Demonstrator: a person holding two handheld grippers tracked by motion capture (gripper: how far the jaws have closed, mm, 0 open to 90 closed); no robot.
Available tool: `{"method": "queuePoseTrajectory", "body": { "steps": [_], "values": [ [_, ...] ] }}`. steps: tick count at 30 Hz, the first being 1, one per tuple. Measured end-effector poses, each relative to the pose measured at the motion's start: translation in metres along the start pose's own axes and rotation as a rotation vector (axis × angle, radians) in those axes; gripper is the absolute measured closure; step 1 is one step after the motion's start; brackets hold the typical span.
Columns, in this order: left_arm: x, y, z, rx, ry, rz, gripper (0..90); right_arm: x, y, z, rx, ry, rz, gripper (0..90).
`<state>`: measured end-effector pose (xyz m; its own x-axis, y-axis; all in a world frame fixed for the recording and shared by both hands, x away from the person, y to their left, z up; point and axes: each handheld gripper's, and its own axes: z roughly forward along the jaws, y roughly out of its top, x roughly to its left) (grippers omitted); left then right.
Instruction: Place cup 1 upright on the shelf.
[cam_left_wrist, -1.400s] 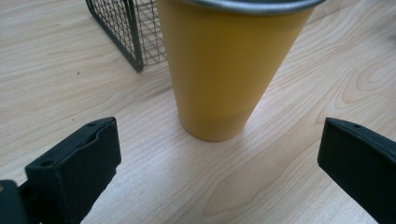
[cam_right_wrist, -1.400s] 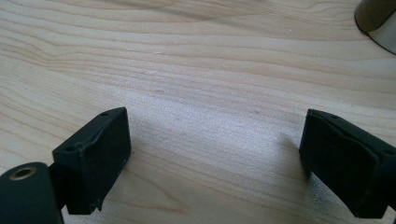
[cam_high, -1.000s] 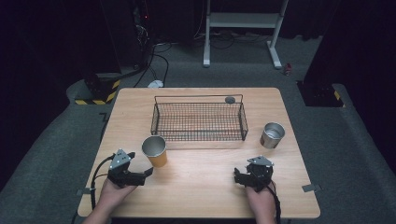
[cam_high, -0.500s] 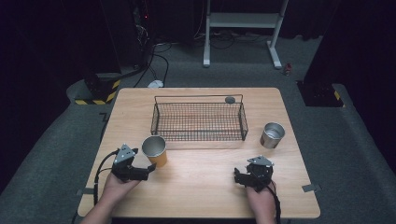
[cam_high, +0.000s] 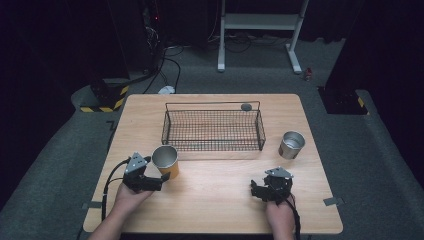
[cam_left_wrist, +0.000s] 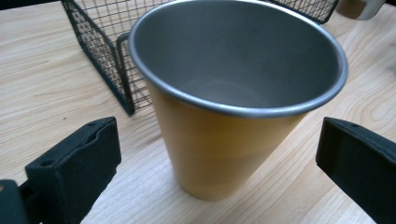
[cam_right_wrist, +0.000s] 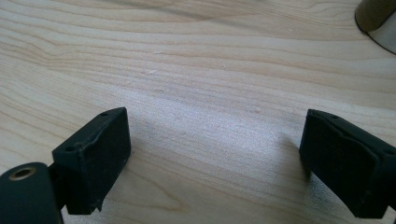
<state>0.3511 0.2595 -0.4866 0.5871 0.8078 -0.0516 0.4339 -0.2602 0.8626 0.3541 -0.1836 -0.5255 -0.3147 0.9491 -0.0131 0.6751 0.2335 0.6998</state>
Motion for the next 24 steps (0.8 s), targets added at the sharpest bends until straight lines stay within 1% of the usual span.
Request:
{"method": "queuePoseTrajectory", "body": {
  "steps": [3,8,10,13,15,16,19,20,21,24],
  "values": [
    [-0.001,0.002,0.002,-0.014,-0.002,0.009,0.5,0.0,0.0,0.0,0.0,0.0,0.0,8.8],
    [-0.003,0.004,0.005,0.002,0.0,0.025,0.5,0.0,0.0,0.0,0.0,0.0,0.0,8.8],
    [-0.004,0.006,0.004,-0.008,-0.001,0.031,0.5,0.0,0.0,0.0,0.0,0.0,0.001,8.8],
    [-0.004,0.008,0.005,-0.009,0.001,0.033,0.5,0.0,0.0,0.0,0.001,0.0,0.001,8.7],
    [-0.004,0.009,0.006,-0.018,-0.007,0.028,0.5,0.0,0.0,0.0,0.001,0.0,0.001,8.8],
    [-0.003,0.009,0.007,-0.015,-0.004,0.032,0.5,0.0,0.0,0.0,0.0,0.001,0.001,8.8],
    [-0.003,0.008,0.011,-0.015,-0.008,0.029,0.5,0.0,0.0,0.0,0.001,0.002,0.0,8.7],
    [-0.002,0.008,0.013,-0.021,-0.013,0.022,0.5,0.0,0.0,0.0,0.001,0.002,0.0,8.7],
    [-0.002,0.01,0.014,-0.022,-0.011,0.026,0.5,0.0,0.0,0.0,0.001,0.002,0.0,8.7],
    [-0.001,0.012,0.015,-0.036,-0.01,0.02,0.5,-0.001,0.0,0.0,0.0,0.003,-0.004,8.7]
  ]
}}
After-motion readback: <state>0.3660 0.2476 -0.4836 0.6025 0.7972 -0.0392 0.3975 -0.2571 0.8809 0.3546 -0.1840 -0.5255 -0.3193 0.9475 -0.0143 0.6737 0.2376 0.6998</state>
